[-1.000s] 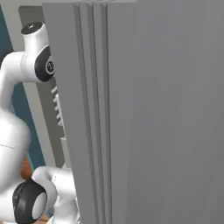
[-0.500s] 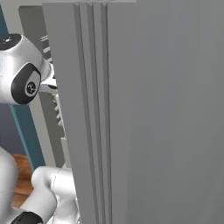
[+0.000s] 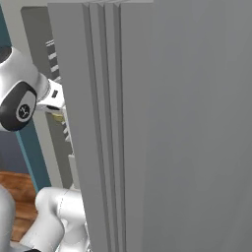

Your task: Retrieve the sausage and cheese from the fridge and place them on the cutting board on the counter.

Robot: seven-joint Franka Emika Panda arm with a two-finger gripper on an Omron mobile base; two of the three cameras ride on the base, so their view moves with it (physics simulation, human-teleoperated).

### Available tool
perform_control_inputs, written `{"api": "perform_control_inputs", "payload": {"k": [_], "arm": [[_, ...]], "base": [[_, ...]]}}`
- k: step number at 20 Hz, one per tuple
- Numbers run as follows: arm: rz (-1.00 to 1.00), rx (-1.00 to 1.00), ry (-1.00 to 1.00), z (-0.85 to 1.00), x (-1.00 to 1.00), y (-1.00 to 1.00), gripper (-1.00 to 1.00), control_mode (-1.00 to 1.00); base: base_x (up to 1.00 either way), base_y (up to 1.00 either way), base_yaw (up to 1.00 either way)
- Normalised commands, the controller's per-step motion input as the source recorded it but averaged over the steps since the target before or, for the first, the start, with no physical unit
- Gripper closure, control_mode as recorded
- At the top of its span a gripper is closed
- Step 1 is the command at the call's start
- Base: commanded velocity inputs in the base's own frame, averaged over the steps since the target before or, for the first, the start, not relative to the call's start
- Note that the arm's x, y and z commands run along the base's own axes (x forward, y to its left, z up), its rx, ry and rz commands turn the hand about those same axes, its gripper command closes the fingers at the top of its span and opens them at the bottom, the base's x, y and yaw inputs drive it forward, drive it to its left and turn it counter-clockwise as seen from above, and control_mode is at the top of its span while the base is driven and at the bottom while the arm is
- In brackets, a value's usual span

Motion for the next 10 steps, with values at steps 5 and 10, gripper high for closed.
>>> {"api": "perform_control_inputs", "payload": {"k": [5,10], "arm": [[0.00,0.00,0.00,0.00,0.00,0.00,1.00,1.00],[0.00,0.00,0.00,0.00,0.00,0.00,1.00,1.00]], "base": [[-0.51,0.29,0.00],[-1.00,0.76,-0.18]]}}
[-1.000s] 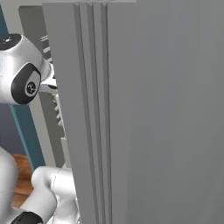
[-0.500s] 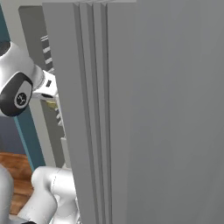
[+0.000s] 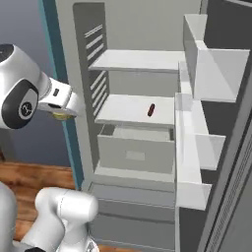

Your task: Retrieve the sausage and cheese from the fridge and place them on the cutting board on the counter.

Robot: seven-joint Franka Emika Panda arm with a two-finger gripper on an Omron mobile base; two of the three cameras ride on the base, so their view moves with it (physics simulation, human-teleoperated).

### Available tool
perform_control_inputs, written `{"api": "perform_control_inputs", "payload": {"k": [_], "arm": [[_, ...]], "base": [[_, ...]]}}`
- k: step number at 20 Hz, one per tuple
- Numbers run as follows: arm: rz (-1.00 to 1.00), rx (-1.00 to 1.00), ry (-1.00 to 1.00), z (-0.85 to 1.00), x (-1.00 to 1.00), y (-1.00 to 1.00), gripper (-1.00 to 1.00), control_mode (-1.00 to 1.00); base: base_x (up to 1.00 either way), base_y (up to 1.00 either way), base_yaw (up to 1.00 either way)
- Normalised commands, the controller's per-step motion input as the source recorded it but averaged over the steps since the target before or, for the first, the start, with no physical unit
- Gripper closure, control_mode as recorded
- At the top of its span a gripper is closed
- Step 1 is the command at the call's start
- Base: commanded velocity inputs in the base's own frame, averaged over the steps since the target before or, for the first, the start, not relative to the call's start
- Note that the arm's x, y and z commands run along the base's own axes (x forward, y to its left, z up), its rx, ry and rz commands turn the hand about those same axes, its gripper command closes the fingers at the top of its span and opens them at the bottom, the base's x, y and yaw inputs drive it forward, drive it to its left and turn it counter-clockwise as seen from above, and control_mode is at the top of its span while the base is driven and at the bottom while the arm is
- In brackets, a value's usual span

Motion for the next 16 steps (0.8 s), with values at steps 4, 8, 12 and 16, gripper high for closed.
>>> {"api": "perform_control_inputs", "payload": {"k": [4,8,12,16], "arm": [[0.00,0.00,0.00,0.00,0.00,0.00,1.00,1.00],[0.00,0.00,0.00,0.00,0.00,0.00,1.00,1.00],[0.00,0.00,0.00,0.00,0.00,0.00,1.00,1.00],[0.00,0.00,0.00,0.00,0.00,0.00,1.00,1.00]], "base": [[-0.86,0.20,-0.80],[-0.07,0.11,-0.92],[-0.03,0.03,-0.96],[-0.12,0.00,-0.98]]}}
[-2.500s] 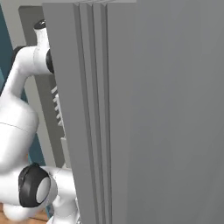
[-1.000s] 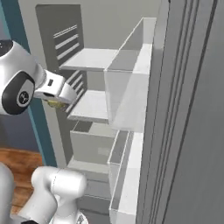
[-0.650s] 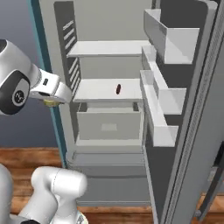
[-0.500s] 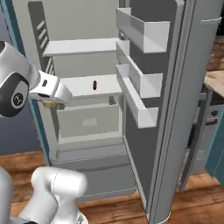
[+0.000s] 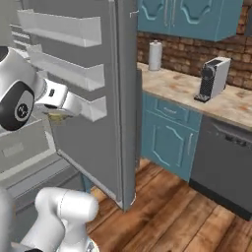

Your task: Retrieve the sausage and cheese from the fridge and place them on the cutting board on the counter.

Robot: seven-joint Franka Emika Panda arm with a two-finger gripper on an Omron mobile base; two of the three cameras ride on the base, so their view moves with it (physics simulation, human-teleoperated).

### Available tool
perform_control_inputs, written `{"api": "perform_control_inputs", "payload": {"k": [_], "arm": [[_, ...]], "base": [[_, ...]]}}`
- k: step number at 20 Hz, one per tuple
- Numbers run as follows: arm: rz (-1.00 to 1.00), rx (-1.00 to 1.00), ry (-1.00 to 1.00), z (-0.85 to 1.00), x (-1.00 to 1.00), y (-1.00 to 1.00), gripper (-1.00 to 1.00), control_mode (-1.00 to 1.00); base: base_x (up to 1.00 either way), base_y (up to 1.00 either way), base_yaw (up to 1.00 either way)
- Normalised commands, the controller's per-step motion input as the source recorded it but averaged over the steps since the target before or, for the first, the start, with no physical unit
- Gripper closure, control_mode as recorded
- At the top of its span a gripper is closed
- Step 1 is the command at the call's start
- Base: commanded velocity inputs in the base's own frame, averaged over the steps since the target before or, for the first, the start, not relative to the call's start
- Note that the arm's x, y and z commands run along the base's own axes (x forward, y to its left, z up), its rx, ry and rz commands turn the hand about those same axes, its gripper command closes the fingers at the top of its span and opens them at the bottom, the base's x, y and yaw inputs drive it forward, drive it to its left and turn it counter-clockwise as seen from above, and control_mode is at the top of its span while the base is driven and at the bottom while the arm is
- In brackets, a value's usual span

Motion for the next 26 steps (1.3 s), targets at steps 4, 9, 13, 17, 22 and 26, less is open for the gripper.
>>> {"api": "perform_control_inputs", "payload": {"k": [4,9,13,17,22,26], "arm": [[0.00,0.00,0.00,0.00,0.00,0.00,1.00,1.00],[0.00,0.00,0.00,0.00,0.00,0.00,1.00,1.00],[0.00,0.00,0.00,0.00,0.00,0.00,1.00,1.00],[0.00,0.00,0.00,0.00,0.00,0.00,1.00,1.00],[0.00,0.00,0.00,0.00,0.00,0.00,1.00,1.00],[0.00,0.00,0.00,0.00,0.00,0.00,1.00,1.00]], "base": [[-0.14,0.00,-0.97],[-0.21,0.04,-0.88],[-0.04,-0.22,-0.62],[-0.26,-0.62,-0.02],[-0.06,-0.84,-0.24],[0.24,-0.74,-0.49]]}}
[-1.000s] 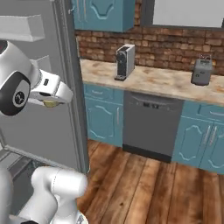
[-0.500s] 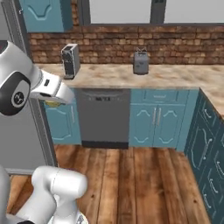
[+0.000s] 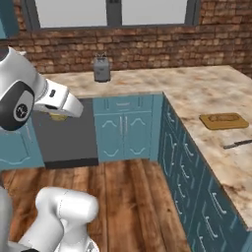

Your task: Retrieve the sausage and cheese from the fridge and place them on the cutting board on the counter.

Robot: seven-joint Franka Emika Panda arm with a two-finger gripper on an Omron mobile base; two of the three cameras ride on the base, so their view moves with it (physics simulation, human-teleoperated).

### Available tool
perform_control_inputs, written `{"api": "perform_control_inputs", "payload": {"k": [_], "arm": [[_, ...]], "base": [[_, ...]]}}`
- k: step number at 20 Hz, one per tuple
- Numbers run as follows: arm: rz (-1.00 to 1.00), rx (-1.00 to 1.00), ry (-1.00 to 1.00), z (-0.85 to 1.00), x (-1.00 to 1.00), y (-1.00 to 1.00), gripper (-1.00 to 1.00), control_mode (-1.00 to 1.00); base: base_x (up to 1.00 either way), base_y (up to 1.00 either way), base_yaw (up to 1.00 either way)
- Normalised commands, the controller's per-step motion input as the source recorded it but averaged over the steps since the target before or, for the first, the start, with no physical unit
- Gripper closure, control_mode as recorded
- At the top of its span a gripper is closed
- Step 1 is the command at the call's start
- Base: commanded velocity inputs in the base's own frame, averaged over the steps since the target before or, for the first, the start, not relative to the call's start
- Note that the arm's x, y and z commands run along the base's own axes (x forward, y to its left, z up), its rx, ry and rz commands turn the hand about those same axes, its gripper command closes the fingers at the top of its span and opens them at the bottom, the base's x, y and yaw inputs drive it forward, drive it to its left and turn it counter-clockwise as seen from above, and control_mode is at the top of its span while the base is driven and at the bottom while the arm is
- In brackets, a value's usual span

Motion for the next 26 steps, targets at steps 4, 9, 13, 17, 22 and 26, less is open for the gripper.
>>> {"api": "perform_control_inputs", "payload": {"k": [4,9,13,17,22,26], "arm": [[0.00,0.00,0.00,0.00,0.00,0.00,1.00,1.00],[0.00,0.00,0.00,0.00,0.00,0.00,1.00,1.00],[0.00,0.00,0.00,0.00,0.00,0.00,1.00,1.00],[0.00,0.00,0.00,0.00,0.00,0.00,1.00,1.00],[0.00,0.00,0.00,0.00,0.00,0.00,1.00,1.00],[0.00,0.00,0.00,0.00,0.00,0.00,1.00,1.00]], "base": [[0.38,-0.23,-0.65],[0.59,0.24,-0.63],[1.00,0.49,-0.43],[1.00,0.39,-0.40],[1.00,0.13,-0.43],[0.90,0.00,-0.41]]}}
